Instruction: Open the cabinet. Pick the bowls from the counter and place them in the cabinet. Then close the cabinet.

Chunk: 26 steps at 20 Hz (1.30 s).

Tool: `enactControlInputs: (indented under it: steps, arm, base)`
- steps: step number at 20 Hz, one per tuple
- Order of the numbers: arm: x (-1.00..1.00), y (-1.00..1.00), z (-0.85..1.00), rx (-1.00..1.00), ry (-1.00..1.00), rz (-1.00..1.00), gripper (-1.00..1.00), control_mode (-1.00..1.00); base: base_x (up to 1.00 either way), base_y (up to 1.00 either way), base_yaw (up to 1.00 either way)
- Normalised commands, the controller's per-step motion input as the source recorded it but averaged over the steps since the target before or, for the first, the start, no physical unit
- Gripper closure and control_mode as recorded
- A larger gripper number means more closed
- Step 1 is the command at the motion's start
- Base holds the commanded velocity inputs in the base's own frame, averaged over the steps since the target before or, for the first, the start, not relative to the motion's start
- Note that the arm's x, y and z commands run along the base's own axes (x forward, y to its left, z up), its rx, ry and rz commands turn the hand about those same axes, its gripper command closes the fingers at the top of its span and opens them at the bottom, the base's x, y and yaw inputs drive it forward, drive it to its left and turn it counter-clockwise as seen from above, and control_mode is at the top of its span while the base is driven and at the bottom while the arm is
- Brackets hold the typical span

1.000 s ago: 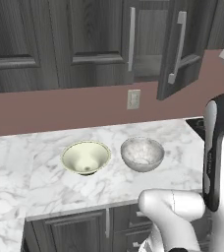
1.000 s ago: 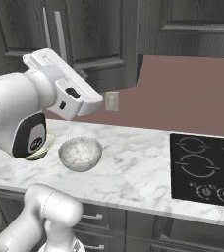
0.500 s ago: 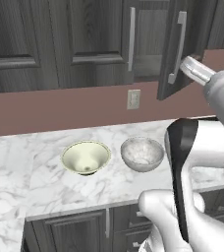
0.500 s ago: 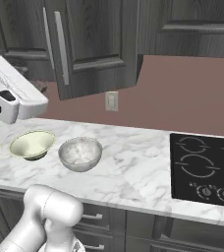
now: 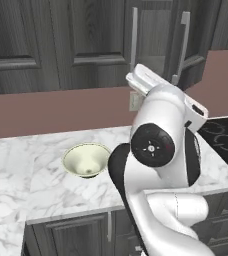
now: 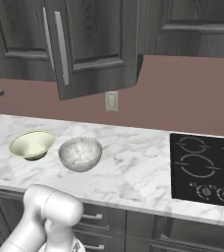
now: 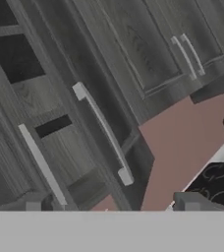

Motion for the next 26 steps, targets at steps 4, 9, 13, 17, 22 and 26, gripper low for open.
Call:
enactControlInputs:
  steps: [4, 9, 13, 17, 22, 26]
  arm:
    - [0.53, 0.05, -0.08, 0.00, -0.25, -0.09, -1.00, -1.00]
    - [0.75, -0.03, -0.08, 0.00, -0.03, -0.04, -1.00, -1.00]
    - [0.80, 0.00, -0.10, 0.00, 0.02, 0.00, -1.00, -1.00]
    - [0.51, -0.06, 0.00, 0.01, 0.00, 0.00, -1.00, -1.00]
    - [0.41, -0.13, -0.01, 0.02, 0.00, 0.00, -1.00, -1.00]
    - [0.45, -0.06, -0.02, 0.00, 0.00, 0.00, -1.00, -1.00]
  base:
    - [0.00, 0.00, 0.00]
    - [0.00, 0.00, 0.00]
    - [0.00, 0.00, 0.00]
    - [0.00, 0.00, 0.00]
    - [0.00, 0.00, 0.00]
    - [0.00, 0.00, 0.00]
